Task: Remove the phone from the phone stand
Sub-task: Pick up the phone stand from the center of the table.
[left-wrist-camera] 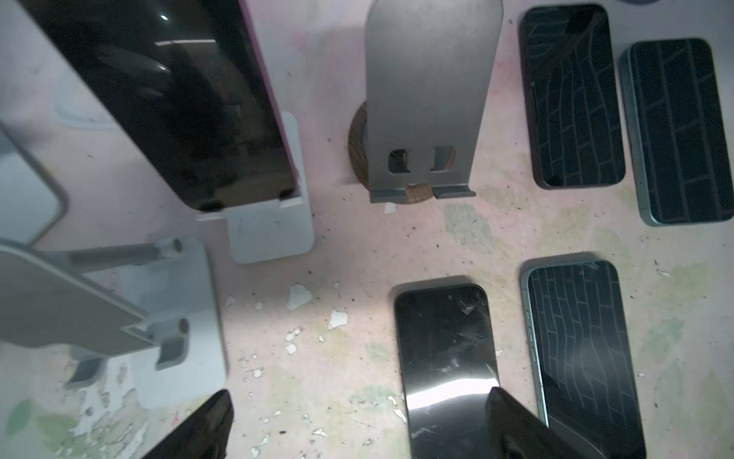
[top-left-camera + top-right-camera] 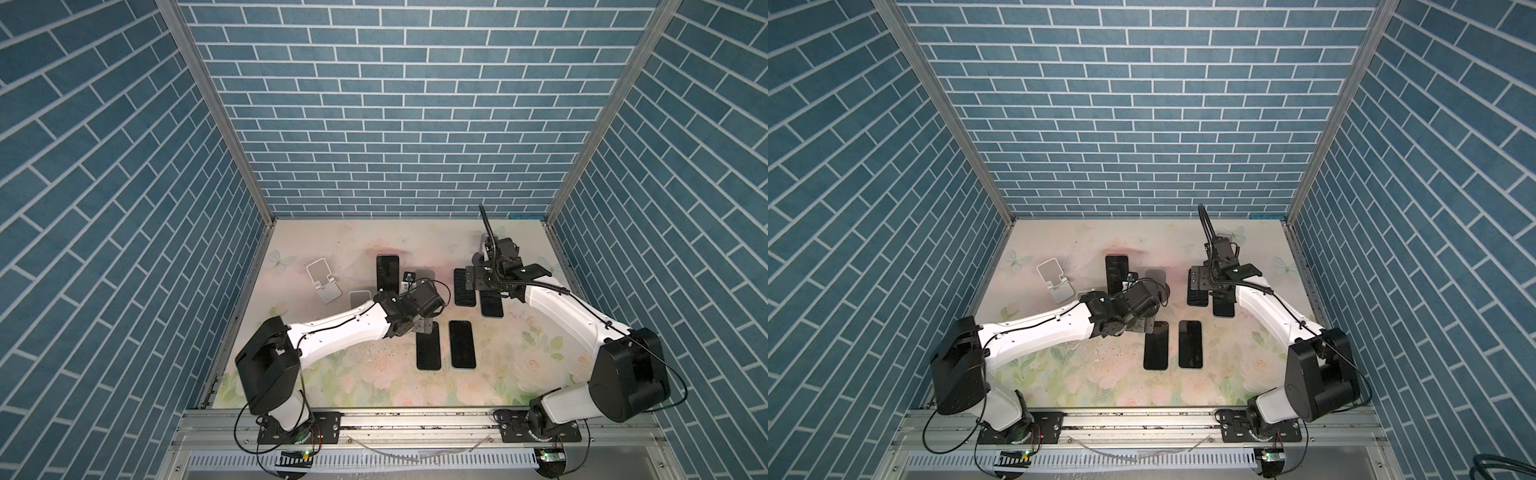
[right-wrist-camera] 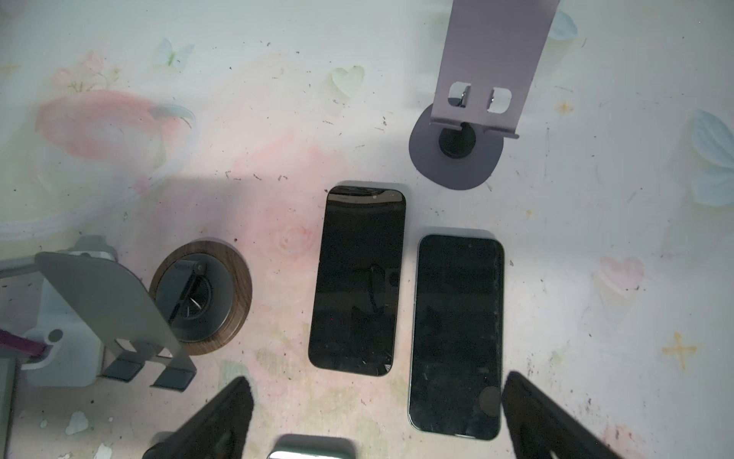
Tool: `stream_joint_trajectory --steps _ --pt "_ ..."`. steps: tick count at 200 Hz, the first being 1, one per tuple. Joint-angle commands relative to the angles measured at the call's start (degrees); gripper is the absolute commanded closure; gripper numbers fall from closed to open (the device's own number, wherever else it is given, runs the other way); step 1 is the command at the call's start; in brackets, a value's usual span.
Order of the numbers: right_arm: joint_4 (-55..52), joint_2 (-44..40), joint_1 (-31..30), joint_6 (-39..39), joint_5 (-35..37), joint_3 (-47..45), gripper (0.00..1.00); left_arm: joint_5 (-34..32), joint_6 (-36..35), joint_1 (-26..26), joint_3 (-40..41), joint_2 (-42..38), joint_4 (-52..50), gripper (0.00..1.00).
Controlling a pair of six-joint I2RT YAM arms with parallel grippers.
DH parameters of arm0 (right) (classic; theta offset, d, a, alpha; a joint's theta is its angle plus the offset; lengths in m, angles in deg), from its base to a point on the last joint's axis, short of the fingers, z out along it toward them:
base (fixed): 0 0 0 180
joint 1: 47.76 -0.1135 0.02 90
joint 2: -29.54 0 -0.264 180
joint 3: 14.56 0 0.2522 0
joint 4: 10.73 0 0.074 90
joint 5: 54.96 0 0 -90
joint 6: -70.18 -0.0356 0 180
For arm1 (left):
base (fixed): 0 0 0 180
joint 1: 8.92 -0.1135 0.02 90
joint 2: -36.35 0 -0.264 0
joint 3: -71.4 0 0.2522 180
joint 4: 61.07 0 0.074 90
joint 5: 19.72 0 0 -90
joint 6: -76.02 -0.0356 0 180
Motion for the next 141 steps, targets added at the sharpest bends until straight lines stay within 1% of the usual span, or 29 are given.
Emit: stream_joint_trajectory --steps 1,15,36,59,79,100,123,141 --pt "-1.05 -0.08 0.15 -1.61 -1.55 3.85 0.01 -7.14 -2.36 0.1 1.94 -3.84 0.72 0.0" --pt "-0.3 -0.28 0.17 -2.43 -2.02 4.37 0.01 -9.48 -3.04 -0.11 2.83 -5.98 0.3 0.0" --pt "-0.21 0.0 0.15 -3.16 -2.76 5.64 0.02 -9.98 -4.81 -1.49 4.7 -9.49 1.46 0.0" --pt "-0.28 0.49 0.2 -3.8 -2.89 6.71 0.01 -6.42 -4.92 -5.95 6.7 -12.5 1.87 0.0" --pt "-0.55 1.27 0.15 -4.24 -2.96 7.68 0.01 -5.28 -5.24 -9.23 7.6 -13.87 1.3 0.0" --pt "-1.11 2.29 0.13 -4.42 -2.87 8.75 0.01 -2.95 -4.95 -12.91 7.91 -14.02 0.22 0.0" --pt "-2.27 3.71 0.15 -4.26 -2.6 10.24 0.02 -1.78 -4.81 -15.69 8.35 -13.89 0.18 0.0" --pt "-2.83 4.79 0.15 -4.16 -2.37 11.25 0.02 0.15 -3.32 -18.28 8.48 -12.98 -0.41 0.0"
